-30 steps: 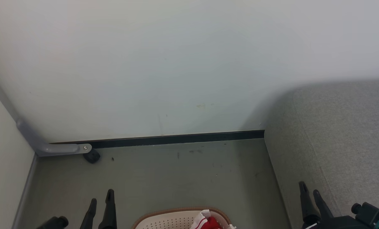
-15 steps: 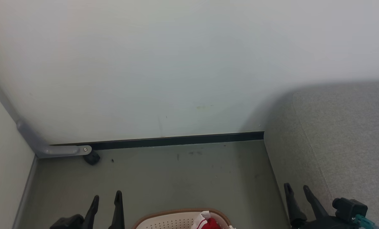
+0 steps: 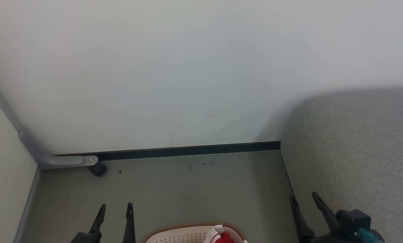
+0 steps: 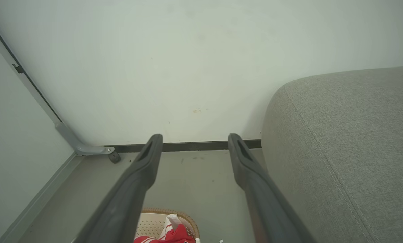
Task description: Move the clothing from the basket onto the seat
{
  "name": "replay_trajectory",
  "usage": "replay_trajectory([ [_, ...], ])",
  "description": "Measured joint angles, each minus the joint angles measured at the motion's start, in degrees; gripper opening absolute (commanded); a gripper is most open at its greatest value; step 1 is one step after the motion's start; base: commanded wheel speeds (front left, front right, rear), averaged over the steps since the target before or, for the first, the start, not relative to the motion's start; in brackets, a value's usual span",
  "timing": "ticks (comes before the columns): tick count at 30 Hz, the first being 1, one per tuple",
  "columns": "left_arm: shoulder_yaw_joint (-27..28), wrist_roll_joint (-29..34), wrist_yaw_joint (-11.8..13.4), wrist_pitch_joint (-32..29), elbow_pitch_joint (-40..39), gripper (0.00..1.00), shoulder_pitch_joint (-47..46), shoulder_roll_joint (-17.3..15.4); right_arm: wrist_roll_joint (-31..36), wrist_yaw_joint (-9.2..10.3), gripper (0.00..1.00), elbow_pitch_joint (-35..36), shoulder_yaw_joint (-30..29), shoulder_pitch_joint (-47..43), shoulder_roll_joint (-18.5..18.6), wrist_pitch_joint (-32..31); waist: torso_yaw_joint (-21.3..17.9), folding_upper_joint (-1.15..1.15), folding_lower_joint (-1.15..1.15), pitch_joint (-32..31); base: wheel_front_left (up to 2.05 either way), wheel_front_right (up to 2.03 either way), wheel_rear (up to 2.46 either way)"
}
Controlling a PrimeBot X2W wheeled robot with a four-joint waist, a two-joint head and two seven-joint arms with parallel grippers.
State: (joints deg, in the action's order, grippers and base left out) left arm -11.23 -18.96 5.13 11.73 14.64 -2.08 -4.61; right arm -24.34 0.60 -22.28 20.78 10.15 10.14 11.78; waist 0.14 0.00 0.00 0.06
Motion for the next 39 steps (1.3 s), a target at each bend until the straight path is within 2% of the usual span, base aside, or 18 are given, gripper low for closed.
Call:
replay_trajectory([
  [13,-0.24,10.48,1.99,2.57,1.05,1.00,0.01,0.08,9.49,1.44,1.00,-0.26,3.37,1.19,1.10,2.50,-0.23,0.00,0.00,0.09,0.00,0.00,0.00],
  [39,2.45,10.15,2.00,2.57,3.58,1.00,0.00,1.01,9.00,1.42,1.00,0.08,1.74,1.04,0.62,2.50,-0.41,0.00,0.00,0.34,0.00,0.00,0.00],
])
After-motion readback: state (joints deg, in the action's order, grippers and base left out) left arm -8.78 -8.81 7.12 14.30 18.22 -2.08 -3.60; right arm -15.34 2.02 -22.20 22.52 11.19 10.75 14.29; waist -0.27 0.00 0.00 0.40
